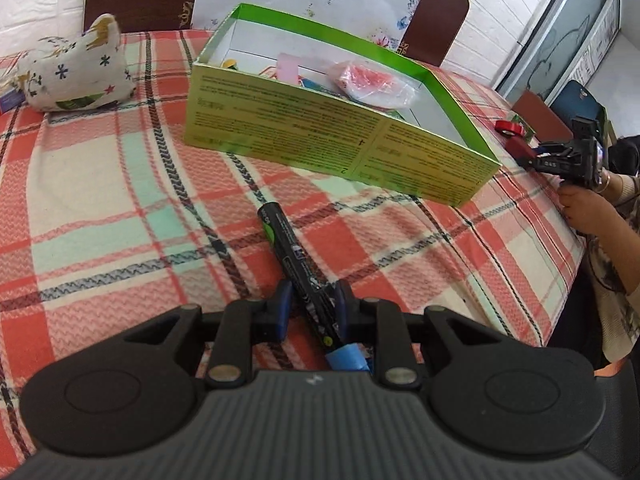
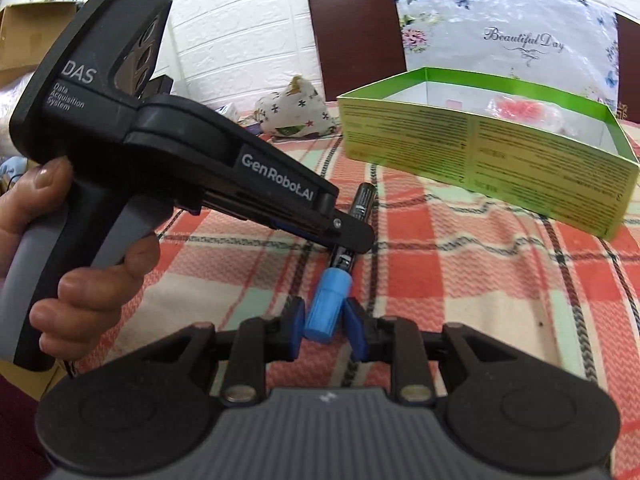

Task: Organize objects
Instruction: 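Carry the blue-capped marker into the green box and release it, then move the left tool to the white animal-print drawstring pouch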

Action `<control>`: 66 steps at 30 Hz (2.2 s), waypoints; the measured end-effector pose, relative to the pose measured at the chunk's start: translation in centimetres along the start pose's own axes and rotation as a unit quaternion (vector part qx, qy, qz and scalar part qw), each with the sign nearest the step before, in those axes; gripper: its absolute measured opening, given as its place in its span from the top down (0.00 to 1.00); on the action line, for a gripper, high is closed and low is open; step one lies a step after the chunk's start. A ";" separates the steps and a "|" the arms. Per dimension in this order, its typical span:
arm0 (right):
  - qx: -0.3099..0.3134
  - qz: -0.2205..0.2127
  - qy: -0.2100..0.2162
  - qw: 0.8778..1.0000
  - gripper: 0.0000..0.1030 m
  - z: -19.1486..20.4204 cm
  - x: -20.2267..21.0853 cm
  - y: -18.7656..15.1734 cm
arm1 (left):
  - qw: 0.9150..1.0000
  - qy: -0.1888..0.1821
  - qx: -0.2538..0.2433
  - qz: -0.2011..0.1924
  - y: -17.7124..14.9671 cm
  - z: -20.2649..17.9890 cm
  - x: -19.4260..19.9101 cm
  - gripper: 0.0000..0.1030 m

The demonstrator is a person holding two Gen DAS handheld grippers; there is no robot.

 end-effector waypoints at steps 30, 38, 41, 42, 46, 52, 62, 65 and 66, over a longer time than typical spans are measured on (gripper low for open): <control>-0.004 -0.054 0.007 0.998 0.78 0.1 2.4 0.1 | 0.999 0.018 -0.008 -0.036 1.2 -1.6 2.3 0.76; 0.014 -0.133 -0.039 0.990 0.78 -1.7 5.1 4.5 | 0.994 0.012 -0.050 -0.095 7.0 -4.6 4.6 0.77; 0.012 -0.157 -0.063 0.985 0.78 -3.5 5.7 6.3 | 0.990 0.015 -0.078 -0.118 9.5 -6.4 4.5 0.77; 0.011 -0.164 -0.071 0.984 0.78 -4.2 5.9 6.8 | 0.989 0.014 -0.084 -0.123 10.3 -6.9 4.3 0.77; -0.004 -0.179 -0.101 0.979 0.79 -7.0 5.9 8.6 | 0.986 0.007 -0.100 -0.132 13.0 -8.8 2.7 0.77; -0.046 -0.189 -0.161 0.968 0.79 -11.4 4.7 10.1 | 0.984 0.002 -0.127 -0.123 15.8 -11.0 -1.1 0.76; -0.089 -0.176 -0.202 0.959 0.63 -12.5 3.0 8.5 | 0.988 0.057 -0.105 -0.098 13.6 -7.3 -1.7 0.74; -0.082 -0.192 -0.190 0.959 0.61 -10.6 3.6 8.2 | 0.987 0.062 -0.096 -0.112 11.9 -5.2 0.6 0.73; -0.076 -0.196 -0.188 0.960 0.60 -9.7 3.9 8.1 | 0.987 0.067 -0.092 -0.115 11.3 -4.4 1.3 0.73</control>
Point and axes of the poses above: each gripper's, at about its wrist camera, not at the fingertips, and x roughly against the way its jaws point, z to its left, y to its top, the point moved 7 cm from there along -x, roughly the way its jaws point, and after that the axes turned 10 degrees about z, right-handed, at the moved point
